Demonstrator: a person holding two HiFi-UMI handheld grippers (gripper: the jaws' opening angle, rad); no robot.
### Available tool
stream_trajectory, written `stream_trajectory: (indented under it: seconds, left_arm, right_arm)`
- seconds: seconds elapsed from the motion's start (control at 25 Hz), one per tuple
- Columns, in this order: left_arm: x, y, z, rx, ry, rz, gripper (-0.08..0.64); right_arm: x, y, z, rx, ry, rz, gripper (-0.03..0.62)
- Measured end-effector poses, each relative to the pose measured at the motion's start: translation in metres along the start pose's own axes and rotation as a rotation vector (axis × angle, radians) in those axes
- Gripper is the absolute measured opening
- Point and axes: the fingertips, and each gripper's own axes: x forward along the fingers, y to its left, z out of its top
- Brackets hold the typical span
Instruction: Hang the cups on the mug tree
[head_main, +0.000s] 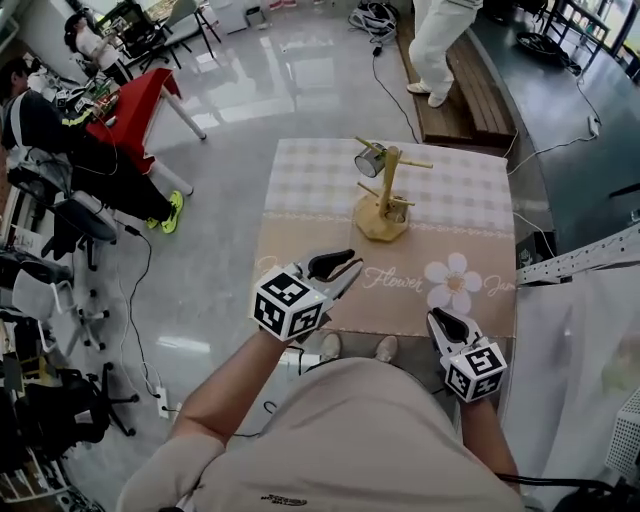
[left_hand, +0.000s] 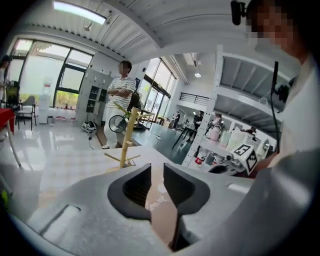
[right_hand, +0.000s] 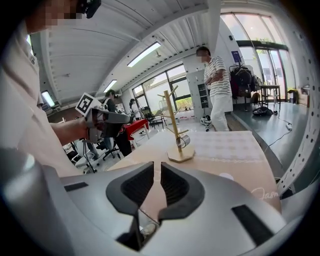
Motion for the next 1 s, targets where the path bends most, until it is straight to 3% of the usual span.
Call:
stream_trajectory:
  seconds: [0.12, 0.48, 0.68, 1.0]
  left_arm:
    - [-0.010, -0.019, -0.015, -0.035, 0.010, -0.068, 0.017]
    - [-0.036, -0.059, -0.050, -0.021, 0.097, -0.198, 0.008]
    - [-0.048, -0.066, -0.060, 0.054, 0.132, -0.214, 0.008]
    - [-0.065, -0.063, -0.071, 0.031, 0.123, -0.229, 0.008]
  right_arm:
    - [0.006, 0.010, 0.006, -0.007, -0.003, 0.011, 0.043]
    - [0.024, 0.051, 0.021, -0.055, 0.000, 0.038, 0.028]
    - [0.031, 0.072, 0.025, -0.072, 0.004, 0.051, 0.018]
    - [0.042, 0.098, 0.024, -0.099, 0.013, 0.064, 0.014]
